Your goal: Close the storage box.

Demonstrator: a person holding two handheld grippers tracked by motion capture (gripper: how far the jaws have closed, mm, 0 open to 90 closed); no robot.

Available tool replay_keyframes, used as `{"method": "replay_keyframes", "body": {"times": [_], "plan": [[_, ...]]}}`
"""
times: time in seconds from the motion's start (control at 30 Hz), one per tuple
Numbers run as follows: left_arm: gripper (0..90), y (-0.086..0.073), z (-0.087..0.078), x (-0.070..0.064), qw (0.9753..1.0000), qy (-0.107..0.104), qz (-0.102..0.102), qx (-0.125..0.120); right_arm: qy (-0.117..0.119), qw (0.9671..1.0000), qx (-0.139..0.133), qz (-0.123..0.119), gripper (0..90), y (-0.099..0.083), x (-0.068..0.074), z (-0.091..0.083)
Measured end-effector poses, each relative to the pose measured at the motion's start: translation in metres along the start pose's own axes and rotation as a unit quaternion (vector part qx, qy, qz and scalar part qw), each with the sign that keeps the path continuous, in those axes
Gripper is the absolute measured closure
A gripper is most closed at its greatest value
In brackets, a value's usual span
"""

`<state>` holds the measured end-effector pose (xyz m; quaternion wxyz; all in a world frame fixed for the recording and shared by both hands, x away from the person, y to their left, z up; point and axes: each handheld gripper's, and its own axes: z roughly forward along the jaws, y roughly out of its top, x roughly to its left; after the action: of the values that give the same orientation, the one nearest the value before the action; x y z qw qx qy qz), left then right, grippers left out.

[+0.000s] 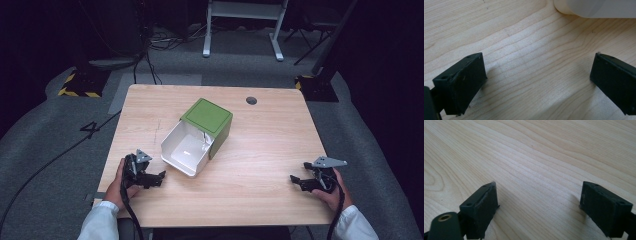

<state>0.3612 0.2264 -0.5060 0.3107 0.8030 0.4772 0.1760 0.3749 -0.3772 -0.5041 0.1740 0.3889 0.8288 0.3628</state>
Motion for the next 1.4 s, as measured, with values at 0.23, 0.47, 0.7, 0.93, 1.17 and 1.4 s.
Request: {"method": "replay_keyframes", "body": {"times": [0.23,0.47,0.7,0.93,1.17,1.4], "plan": [[5.4,-0.002,-0.004,0.002,0.9985,-0.035,0.041,-0.008,0.0,1.0,0.0,0.0,14.5,0.001,0.0,0.0],[19.3,0.004,-0.009,-0.001,0.9953,-0.046,0.084,-0.01,-0.001,1.0,0.0,-0.001,14.4,0.001,0.0,0.001],[26.5,0.01,-0.021,0.0,0.9945,-0.045,0.085,-0.042,0.0,1.0,0.0,-0.002,14.5,0.001,0.0,0.001],[28.4,0.018,-0.037,0.002,0.993,-0.039,0.081,-0.077,0.001,1.0,0.0,-0.002,14.5,0.001,0.0,0.001],[29.0,0.026,-0.05,0.001,0.9913,-0.025,0.083,-0.098,0.001,1.0,0.001,-0.002,14.5,0.001,0.0,0.001],[29.0,0.039,-0.052,0.001,0.9901,-0.042,0.061,-0.119,0.001,1.0,0.0,-0.002,14.5,0.001,0.0,0.001]]}}
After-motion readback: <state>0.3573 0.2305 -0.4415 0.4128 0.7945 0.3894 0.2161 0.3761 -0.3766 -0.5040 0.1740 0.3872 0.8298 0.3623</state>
